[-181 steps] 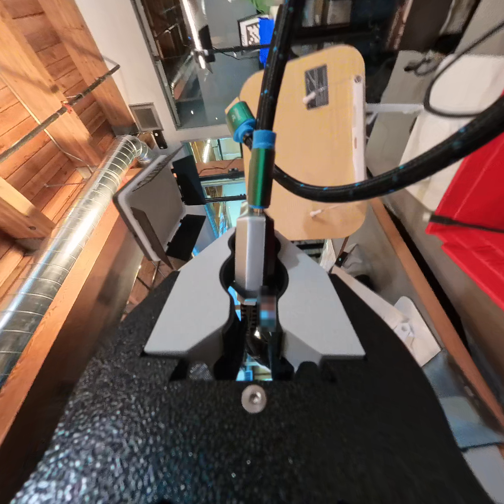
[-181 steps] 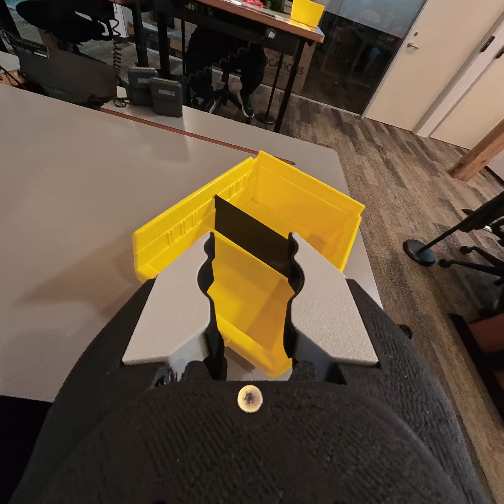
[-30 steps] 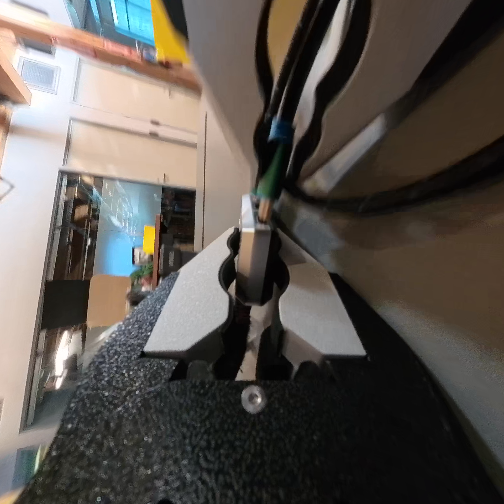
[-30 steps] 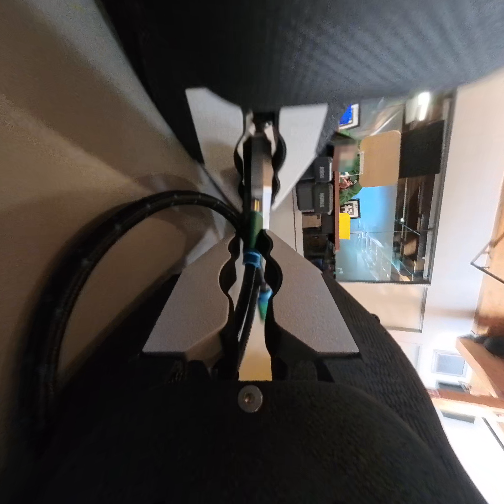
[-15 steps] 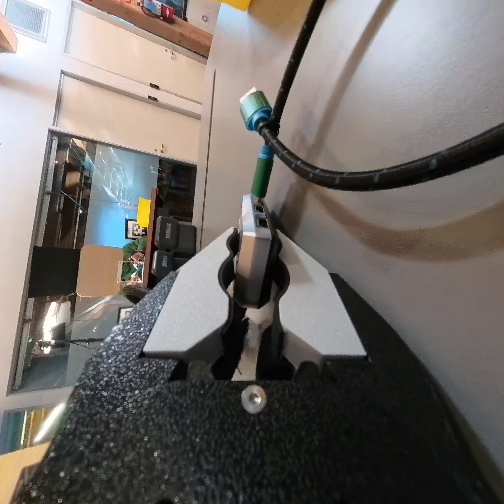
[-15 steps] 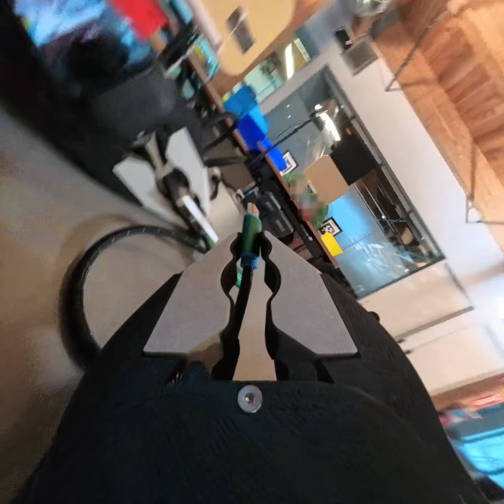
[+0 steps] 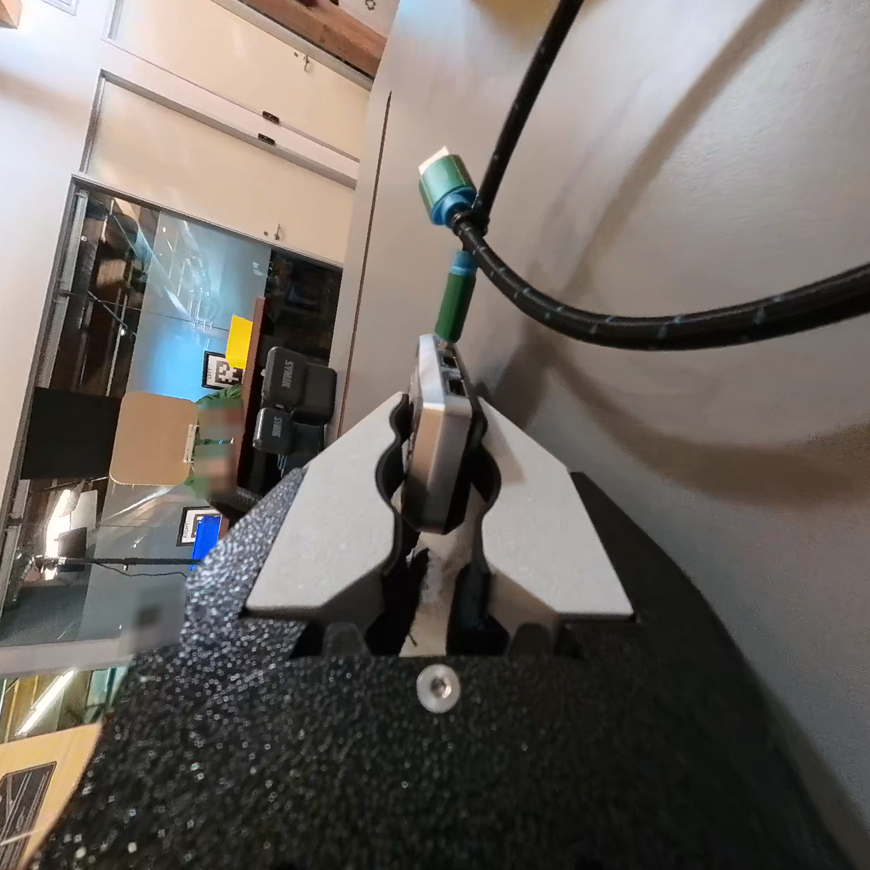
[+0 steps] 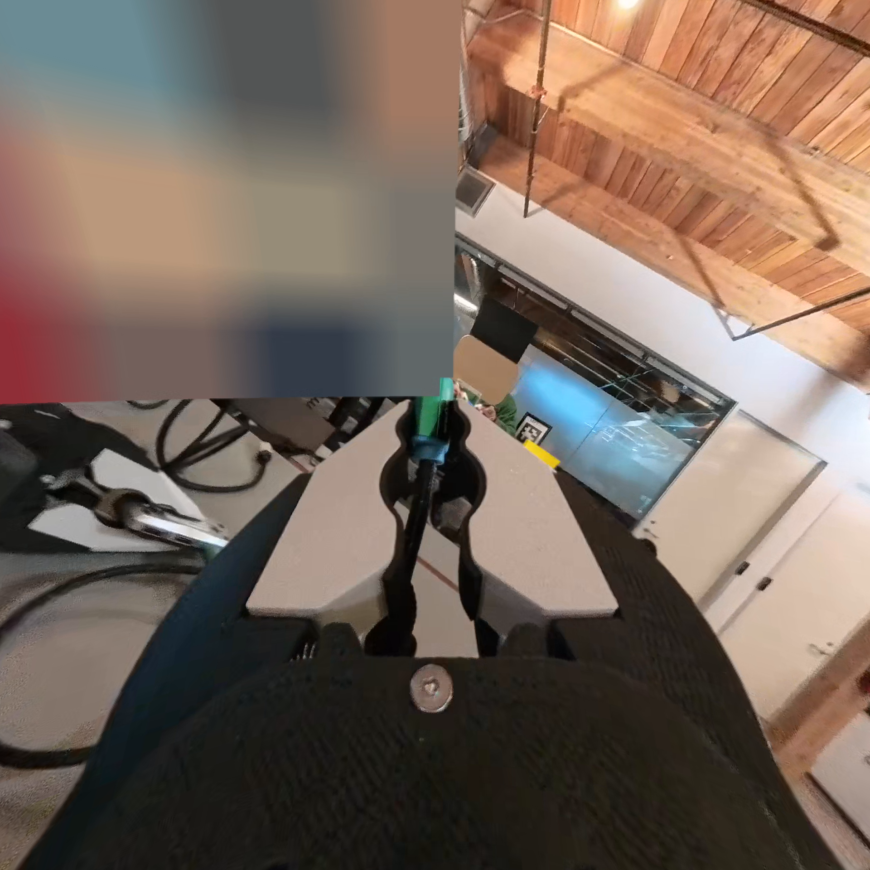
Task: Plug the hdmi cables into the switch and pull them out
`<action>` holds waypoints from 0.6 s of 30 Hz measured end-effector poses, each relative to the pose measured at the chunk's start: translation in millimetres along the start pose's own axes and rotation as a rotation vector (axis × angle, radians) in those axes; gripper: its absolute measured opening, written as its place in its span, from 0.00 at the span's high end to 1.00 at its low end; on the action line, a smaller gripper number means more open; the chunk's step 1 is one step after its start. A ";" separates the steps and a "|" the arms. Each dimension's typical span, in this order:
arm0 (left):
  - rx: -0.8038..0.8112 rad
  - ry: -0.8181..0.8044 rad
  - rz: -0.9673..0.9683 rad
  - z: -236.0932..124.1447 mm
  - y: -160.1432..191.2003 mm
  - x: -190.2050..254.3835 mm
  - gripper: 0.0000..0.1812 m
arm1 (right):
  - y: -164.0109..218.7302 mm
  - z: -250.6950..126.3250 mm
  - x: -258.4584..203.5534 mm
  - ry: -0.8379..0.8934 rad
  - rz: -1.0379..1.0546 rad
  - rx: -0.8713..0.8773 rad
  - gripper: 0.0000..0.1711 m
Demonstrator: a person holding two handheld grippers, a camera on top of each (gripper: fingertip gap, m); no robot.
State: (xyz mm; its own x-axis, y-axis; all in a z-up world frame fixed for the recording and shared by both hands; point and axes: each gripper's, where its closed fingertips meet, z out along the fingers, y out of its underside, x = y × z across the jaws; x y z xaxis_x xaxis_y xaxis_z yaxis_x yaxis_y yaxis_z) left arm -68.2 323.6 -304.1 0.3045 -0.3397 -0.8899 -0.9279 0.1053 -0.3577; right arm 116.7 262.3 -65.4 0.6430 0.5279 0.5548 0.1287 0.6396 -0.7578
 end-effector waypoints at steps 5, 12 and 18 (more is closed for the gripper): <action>-0.001 0.012 0.019 0.0 -0.6 3.0 0.87 | 16.3 9.1 51.5 -0.074 -0.121 -0.168 0.92; 0.001 0.013 0.013 0.0 -0.6 2.6 0.87 | 65.0 27.9 115.7 -0.052 -0.268 -0.439 0.90; 0.003 0.014 0.012 -0.1 -0.7 2.5 0.88 | 73.1 38.0 138.7 -0.028 -0.302 -0.465 0.89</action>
State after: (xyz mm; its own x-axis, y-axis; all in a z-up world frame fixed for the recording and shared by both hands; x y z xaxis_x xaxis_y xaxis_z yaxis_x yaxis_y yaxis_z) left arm -66.9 322.5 -306.0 0.2906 -0.3514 -0.8900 -0.9307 0.1121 -0.3482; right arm 186.6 403.5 -30.8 0.5065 0.3775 0.7752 0.6282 0.4542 -0.6317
